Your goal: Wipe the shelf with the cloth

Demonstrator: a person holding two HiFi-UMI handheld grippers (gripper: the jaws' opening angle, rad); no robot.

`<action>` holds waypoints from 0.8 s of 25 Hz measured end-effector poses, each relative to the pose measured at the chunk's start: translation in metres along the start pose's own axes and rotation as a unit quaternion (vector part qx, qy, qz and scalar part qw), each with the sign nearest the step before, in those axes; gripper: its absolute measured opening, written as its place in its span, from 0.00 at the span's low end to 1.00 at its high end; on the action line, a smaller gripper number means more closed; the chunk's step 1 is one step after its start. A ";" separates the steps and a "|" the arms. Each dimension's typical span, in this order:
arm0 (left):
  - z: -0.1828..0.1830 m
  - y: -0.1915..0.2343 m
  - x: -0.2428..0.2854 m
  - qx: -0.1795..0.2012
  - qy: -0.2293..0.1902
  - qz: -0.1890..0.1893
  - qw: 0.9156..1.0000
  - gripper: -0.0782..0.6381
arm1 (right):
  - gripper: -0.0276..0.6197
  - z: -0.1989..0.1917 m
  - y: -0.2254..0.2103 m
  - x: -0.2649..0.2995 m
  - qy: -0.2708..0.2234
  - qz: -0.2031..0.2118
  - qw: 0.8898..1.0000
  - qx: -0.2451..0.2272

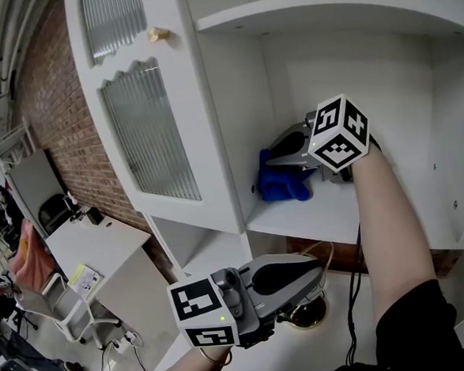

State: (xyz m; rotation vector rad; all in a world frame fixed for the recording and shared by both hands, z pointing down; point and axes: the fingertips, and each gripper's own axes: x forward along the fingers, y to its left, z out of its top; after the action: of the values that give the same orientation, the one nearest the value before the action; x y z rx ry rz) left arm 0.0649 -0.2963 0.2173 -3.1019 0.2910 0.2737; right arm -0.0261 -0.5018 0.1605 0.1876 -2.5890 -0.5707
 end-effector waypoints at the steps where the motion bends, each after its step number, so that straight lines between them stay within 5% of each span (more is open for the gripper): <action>1: 0.000 0.000 0.000 0.000 0.000 0.000 1.000 0.10 | 0.10 -0.005 -0.007 0.000 0.009 -0.019 1.000 -0.003; 8: 0.000 -0.001 -0.003 -0.003 -0.002 0.001 1.000 0.11 | 0.10 -0.031 -0.059 -0.007 0.063 -0.152 0.986 -0.030; 14: 0.007 -0.008 -0.022 -0.009 -0.009 0.022 1.000 0.10 | 0.10 -0.035 -0.065 -0.013 0.072 -0.169 0.982 -0.032; 20: 0.017 -0.028 -0.052 -0.022 -0.021 0.050 0.998 0.10 | 0.10 -0.017 -0.064 -0.024 0.092 -0.202 0.971 -0.086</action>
State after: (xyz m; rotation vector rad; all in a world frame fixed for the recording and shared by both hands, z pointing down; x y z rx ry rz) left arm 0.0165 -0.2587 0.2099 -3.1254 0.4461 0.3514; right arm 0.0045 -0.5599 0.1367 0.6854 -2.3137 -0.8731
